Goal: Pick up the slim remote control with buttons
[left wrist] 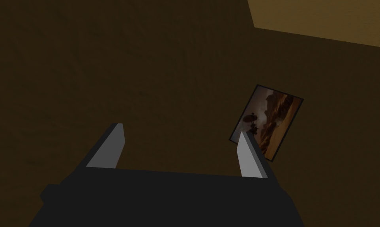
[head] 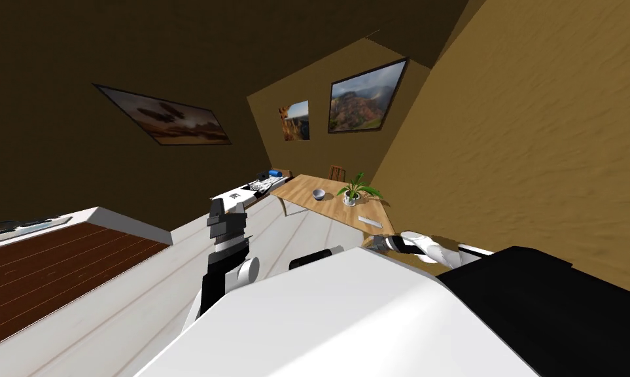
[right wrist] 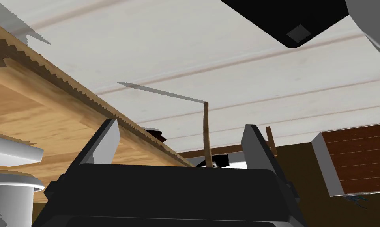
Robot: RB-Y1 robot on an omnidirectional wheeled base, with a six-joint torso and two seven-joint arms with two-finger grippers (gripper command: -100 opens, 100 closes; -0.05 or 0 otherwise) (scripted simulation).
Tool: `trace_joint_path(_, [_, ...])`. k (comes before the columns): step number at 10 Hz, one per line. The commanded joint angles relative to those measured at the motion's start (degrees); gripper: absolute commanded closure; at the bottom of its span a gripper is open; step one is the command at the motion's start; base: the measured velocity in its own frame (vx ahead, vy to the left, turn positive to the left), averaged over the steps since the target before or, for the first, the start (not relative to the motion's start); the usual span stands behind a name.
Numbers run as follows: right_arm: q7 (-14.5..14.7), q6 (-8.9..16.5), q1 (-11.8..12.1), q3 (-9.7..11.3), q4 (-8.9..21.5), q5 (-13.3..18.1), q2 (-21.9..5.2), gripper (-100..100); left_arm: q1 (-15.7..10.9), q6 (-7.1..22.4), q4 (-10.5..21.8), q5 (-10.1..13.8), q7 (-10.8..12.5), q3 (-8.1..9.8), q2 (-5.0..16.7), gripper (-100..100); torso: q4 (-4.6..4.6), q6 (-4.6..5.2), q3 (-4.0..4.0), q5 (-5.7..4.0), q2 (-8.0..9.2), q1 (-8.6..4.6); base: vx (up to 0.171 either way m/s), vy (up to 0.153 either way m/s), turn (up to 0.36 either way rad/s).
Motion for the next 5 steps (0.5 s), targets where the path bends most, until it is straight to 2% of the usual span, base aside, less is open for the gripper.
trace_joint_path(1, [0.07,1.54,1.63,0.41,-0.75,0.22,-1.22,-100,0.00,0.00,0.00,0.00,0.00,0.00,0.00,0,0.00,0.00,0.00,0.00,0.00,0.00,0.063,-0.012,0.132])
trace_joint_path(2, [0.27,1.90,1.45,1.86,1.94,1.13,-2.69,-100,0.01,0.00,0.00,0.00,0.00,0.00,0.00,0,0.01,0.07,0.05,0.00,0.09,0.02,0.071,-0.003,0.205])
trace_joint_path(4, [0.55,2.71,1.25,4.70,6.73,2.77,-4.93,-100,0.00,0.00,0.00,0.00,0.00,0.00,0.00,0,0.00,-0.03,0.00,0.01,-0.01,-0.01,0.110,-0.041,0.389])
trace_joint_path(5, [0.55,2.71,1.25,4.70,6.73,2.77,-4.93,-100,0.01,0.00,0.00,0.00,0.00,0.01,0.01,0,-0.03,0.01,-0.07,-0.02,-0.12,-0.13,0.095,-0.053,0.116])
